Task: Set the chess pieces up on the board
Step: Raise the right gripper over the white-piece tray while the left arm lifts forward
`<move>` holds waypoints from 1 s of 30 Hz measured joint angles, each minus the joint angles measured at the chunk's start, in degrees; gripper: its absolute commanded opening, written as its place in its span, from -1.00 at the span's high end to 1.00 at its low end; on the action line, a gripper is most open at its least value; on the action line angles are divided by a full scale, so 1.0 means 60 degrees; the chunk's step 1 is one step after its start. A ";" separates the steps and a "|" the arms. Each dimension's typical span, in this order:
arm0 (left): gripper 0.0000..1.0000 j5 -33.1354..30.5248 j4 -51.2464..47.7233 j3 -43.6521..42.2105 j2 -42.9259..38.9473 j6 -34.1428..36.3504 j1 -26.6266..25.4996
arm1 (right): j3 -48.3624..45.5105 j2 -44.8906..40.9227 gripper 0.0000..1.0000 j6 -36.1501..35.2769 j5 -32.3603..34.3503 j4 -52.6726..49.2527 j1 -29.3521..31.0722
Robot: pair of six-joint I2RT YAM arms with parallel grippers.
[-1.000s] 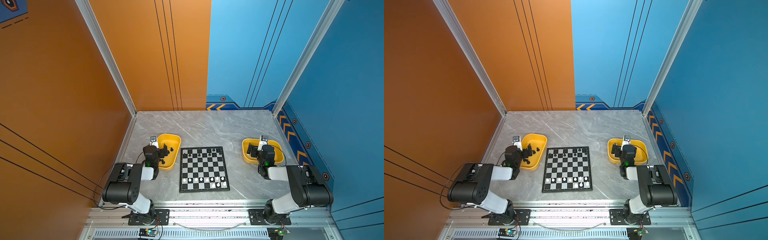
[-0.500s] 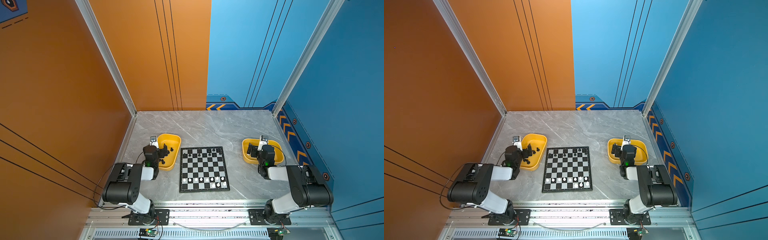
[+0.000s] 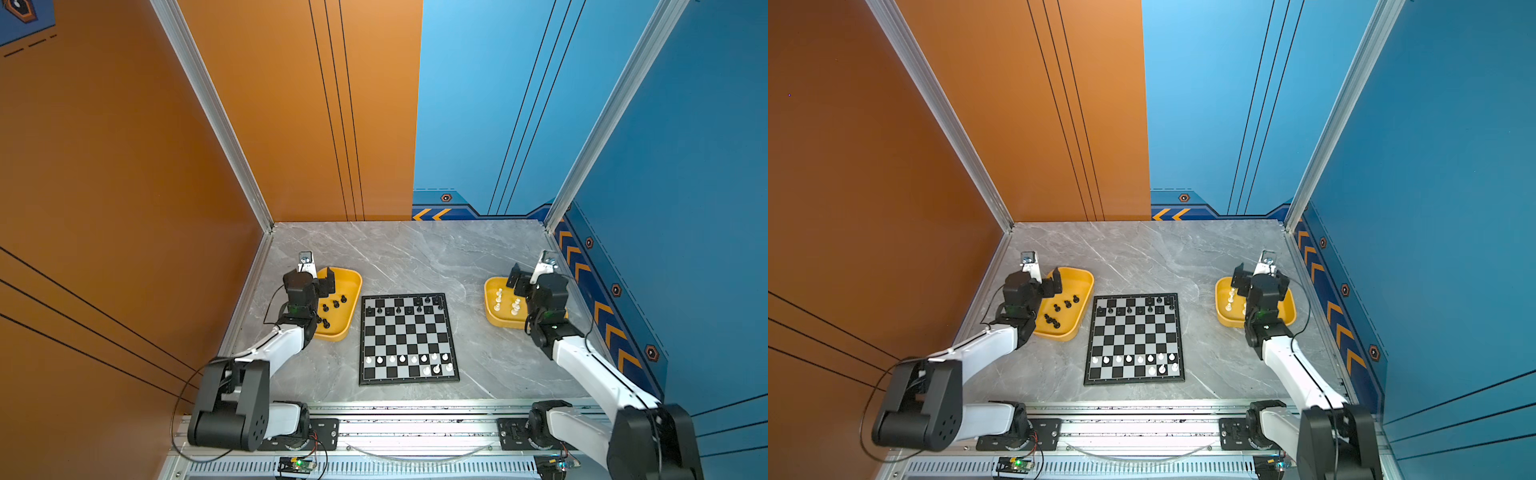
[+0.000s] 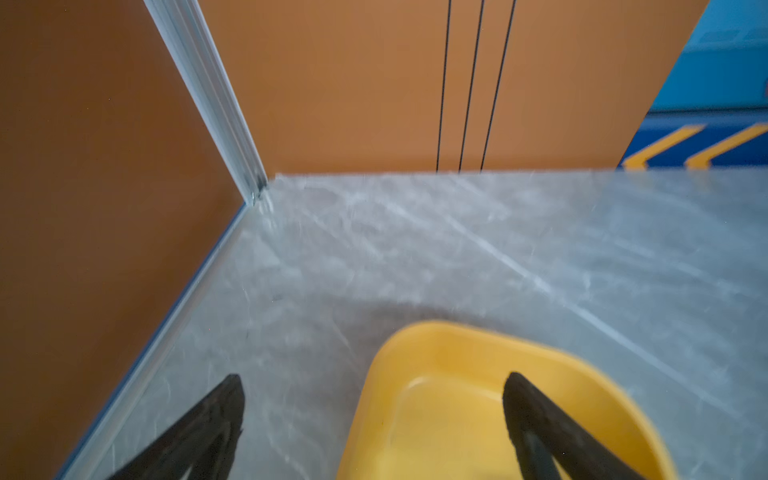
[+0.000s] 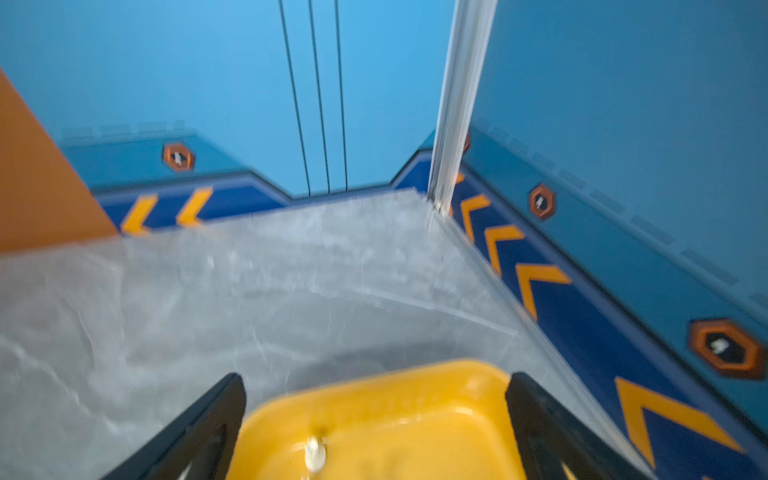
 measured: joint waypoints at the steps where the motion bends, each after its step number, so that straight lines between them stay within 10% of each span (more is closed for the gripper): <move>1: -0.95 -0.0087 -0.0430 0.0499 -0.0098 0.0000 -0.0175 | 0.0415 -0.0233 -0.99 0.0240 0.0069 -0.0565 -0.0109; 16: -0.95 -0.1370 -0.3942 0.5497 0.2422 0.0601 -0.5388 | 0.2004 0.0474 -0.36 0.2189 -0.1166 -0.7038 -0.1534; 30: -0.95 -0.1574 -0.5646 0.7169 0.3268 0.0572 -0.6105 | 0.5082 0.3697 -0.16 0.3111 -0.2164 -1.0462 -0.0954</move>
